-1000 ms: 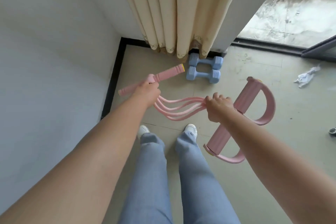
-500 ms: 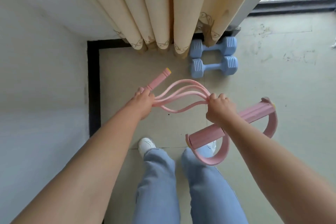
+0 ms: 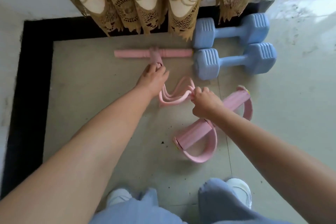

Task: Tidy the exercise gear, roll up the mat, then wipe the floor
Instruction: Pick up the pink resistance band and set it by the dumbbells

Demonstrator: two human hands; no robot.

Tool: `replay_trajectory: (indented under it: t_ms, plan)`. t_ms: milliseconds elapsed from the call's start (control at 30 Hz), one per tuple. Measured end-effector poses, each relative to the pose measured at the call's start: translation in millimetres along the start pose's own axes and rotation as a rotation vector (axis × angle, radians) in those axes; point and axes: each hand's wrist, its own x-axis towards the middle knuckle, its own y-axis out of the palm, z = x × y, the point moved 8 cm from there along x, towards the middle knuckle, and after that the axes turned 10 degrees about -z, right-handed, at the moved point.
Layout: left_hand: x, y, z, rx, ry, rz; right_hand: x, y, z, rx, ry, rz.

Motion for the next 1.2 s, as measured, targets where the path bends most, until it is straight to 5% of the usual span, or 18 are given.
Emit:
replay_trajectory:
  t_ms: [100,233,400,733,1033,1200]
  plan:
    - [-2.1,32.9,19.6,-0.25,-0.175,0.179,2.9,1.0,-14.4,0.175,0.114,-0.122]
    - [-13.9,39.1,43.3,-0.348,-0.375,0.041,-10.4,4.9,-45.8,0.233,0.314,-0.222]
    - [-0.4,43.6,58.2,-0.3,-0.564,-0.055,-14.0,16.9,-57.1,-0.001,0.232,-0.254]
    - [46.3,34.4,53.1,-0.558,-0.636,-0.219,-5.5,10.4,-27.5,0.119,0.165,-0.377]
    - [53.1,35.5,66.4,-0.473,-0.666,-0.141,-4.3,24.3,-13.1,0.11,0.1,-0.292]
    - [36.6,39.9,65.0,-0.549,-0.827,-0.174,-3.3,23.9,-26.4,0.126,0.203,-0.294]
